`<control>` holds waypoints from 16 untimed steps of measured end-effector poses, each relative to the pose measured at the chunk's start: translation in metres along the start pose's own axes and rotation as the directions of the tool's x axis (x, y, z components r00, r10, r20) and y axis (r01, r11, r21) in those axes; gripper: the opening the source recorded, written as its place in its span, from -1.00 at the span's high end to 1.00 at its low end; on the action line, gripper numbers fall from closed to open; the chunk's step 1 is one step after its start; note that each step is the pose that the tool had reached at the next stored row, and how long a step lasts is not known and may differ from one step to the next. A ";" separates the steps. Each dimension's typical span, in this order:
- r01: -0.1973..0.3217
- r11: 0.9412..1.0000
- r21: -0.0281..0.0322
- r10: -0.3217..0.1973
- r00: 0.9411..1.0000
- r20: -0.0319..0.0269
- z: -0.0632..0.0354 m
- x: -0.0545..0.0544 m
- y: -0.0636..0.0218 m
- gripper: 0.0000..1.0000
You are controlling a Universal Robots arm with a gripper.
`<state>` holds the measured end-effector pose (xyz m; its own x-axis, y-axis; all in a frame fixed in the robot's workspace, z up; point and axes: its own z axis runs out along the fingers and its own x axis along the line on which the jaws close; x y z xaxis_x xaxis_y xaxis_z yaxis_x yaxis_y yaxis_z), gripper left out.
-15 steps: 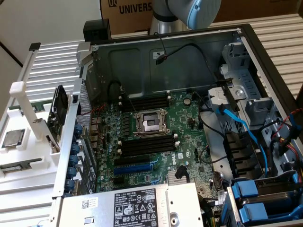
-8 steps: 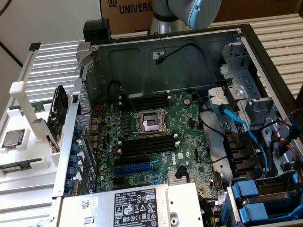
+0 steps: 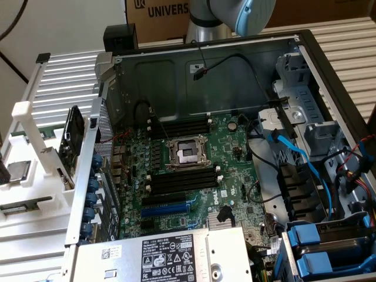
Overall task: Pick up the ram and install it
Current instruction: 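Pick up the ram and move it above insertion slot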
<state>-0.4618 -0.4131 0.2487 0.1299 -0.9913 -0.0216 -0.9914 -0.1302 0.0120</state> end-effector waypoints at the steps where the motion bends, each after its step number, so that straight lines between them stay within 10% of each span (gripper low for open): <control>1: 0.000 1.000 0.000 0.000 1.000 0.000 0.0017 0.000 0.0001 0.79; 16: 0.000 1.000 0.000 0.000 1.000 -0.001 0.0229 0.004 0.0003 0.79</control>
<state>-0.4619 -0.4170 0.2257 0.1298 -0.9913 -0.0210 -0.9914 -0.1301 0.0125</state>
